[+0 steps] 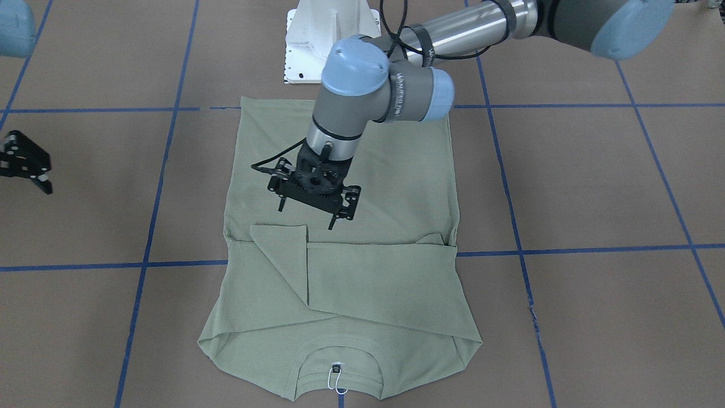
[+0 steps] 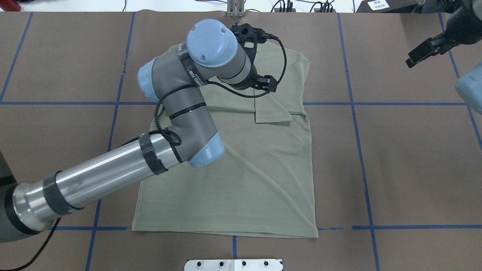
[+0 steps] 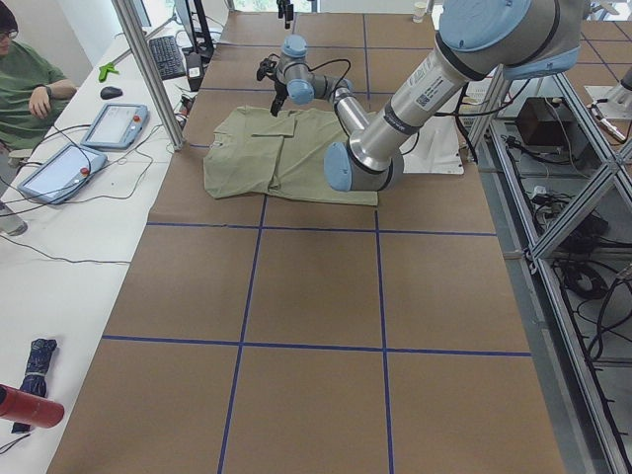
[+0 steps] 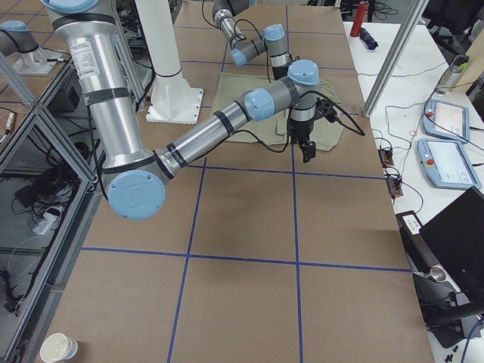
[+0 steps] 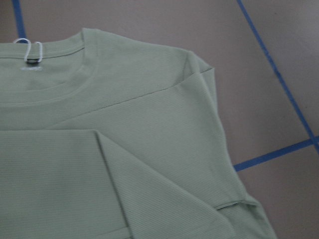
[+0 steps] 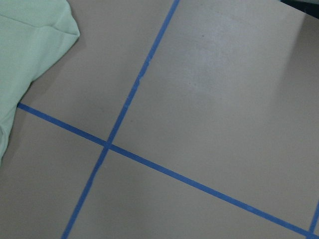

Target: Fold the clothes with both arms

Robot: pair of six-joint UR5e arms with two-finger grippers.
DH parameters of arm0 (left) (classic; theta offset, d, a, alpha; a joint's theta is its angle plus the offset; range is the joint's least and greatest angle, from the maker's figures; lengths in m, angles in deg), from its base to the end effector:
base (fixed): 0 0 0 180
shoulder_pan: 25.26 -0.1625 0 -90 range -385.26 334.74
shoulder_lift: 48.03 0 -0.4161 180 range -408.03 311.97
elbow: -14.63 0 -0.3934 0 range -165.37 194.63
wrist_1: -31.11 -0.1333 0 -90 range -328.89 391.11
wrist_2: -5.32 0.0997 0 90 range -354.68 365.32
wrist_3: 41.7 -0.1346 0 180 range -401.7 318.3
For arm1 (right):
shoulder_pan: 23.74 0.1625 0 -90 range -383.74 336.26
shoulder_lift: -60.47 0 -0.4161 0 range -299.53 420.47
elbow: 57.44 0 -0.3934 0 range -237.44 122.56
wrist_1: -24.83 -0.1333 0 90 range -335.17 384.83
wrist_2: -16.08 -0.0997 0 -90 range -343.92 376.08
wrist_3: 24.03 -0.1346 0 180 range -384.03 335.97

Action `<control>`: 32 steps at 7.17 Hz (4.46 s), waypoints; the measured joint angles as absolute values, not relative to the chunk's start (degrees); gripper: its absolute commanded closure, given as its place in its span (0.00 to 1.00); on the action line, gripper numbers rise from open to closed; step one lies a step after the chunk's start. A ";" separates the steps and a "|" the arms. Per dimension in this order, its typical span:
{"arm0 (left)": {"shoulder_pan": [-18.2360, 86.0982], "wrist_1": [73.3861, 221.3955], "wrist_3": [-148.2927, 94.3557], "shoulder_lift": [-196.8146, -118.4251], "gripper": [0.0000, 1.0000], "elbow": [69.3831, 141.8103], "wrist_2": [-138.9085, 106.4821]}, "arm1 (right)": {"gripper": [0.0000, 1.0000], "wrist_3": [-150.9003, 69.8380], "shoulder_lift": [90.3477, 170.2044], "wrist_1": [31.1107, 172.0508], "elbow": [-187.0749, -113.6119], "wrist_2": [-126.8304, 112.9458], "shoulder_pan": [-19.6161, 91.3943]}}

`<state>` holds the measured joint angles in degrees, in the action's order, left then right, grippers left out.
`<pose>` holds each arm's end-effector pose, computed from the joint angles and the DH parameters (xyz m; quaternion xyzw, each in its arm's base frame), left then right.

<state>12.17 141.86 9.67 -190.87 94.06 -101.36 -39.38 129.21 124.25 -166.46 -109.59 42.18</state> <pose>0.5641 -0.5510 0.1189 0.2212 0.4835 0.0846 0.8427 -0.1918 -0.5635 0.3387 0.1388 -0.3634 -0.1511 0.9088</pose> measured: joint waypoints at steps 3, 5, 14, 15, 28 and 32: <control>21.42 137.68 -7.17 -177.57 0.00 105.53 -106.67 | 0.08 -58.53 117.58 124.24 -161.80 -99.17 28.76; 26.39 138.12 -18.13 -171.41 0.00 107.92 -111.50 | 0.11 -68.59 108.62 123.76 -153.20 -89.98 20.66; 27.75 143.52 -19.56 -165.80 0.00 109.92 -114.56 | 0.41 -79.89 99.17 118.00 -132.60 -66.13 3.47; 27.74 143.52 -19.55 -165.80 0.00 109.95 -114.56 | 0.41 -79.57 99.16 118.00 -132.25 -65.33 3.24; 27.64 143.52 -19.55 -165.80 0.00 110.08 -114.56 | 1.00 -74.25 100.33 117.94 -132.79 -64.10 6.81; 27.41 143.74 -16.65 -165.82 0.00 110.73 -114.56 | 0.05 -60.42 105.17 114.00 -132.83 -64.26 13.64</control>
